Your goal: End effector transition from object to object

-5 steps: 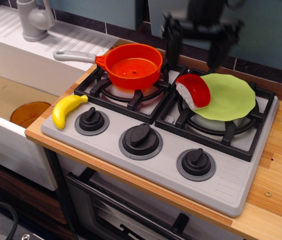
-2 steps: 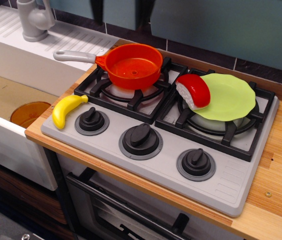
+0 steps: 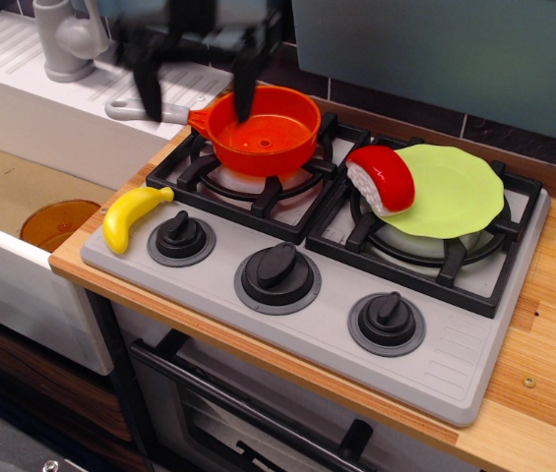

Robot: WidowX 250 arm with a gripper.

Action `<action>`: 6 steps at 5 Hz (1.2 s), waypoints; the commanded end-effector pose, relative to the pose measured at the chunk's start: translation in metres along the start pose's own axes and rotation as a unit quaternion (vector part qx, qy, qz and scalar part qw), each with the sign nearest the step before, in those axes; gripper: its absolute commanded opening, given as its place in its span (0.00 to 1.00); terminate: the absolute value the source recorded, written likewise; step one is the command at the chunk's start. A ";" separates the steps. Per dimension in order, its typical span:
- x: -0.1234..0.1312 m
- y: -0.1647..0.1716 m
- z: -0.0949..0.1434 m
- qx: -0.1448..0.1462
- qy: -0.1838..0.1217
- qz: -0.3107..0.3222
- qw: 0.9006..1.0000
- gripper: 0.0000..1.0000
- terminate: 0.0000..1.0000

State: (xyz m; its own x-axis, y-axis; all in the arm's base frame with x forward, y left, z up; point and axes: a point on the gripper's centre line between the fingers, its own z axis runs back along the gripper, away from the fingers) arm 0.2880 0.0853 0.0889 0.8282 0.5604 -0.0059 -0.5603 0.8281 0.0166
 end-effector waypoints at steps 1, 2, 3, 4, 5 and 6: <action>0.003 0.032 -0.022 -0.027 -0.056 -0.009 0.998 1.00 0.00; 0.013 0.046 -0.032 -0.034 -0.070 -0.024 0.997 1.00 0.00; 0.023 0.055 -0.045 -0.039 -0.087 -0.039 0.995 1.00 0.00; 0.027 0.061 -0.051 -0.038 -0.093 -0.044 0.994 1.00 0.00; 0.021 0.057 -0.065 -0.033 -0.081 -0.039 0.995 1.00 0.00; 0.021 0.057 -0.065 -0.033 -0.081 -0.039 0.995 1.00 1.00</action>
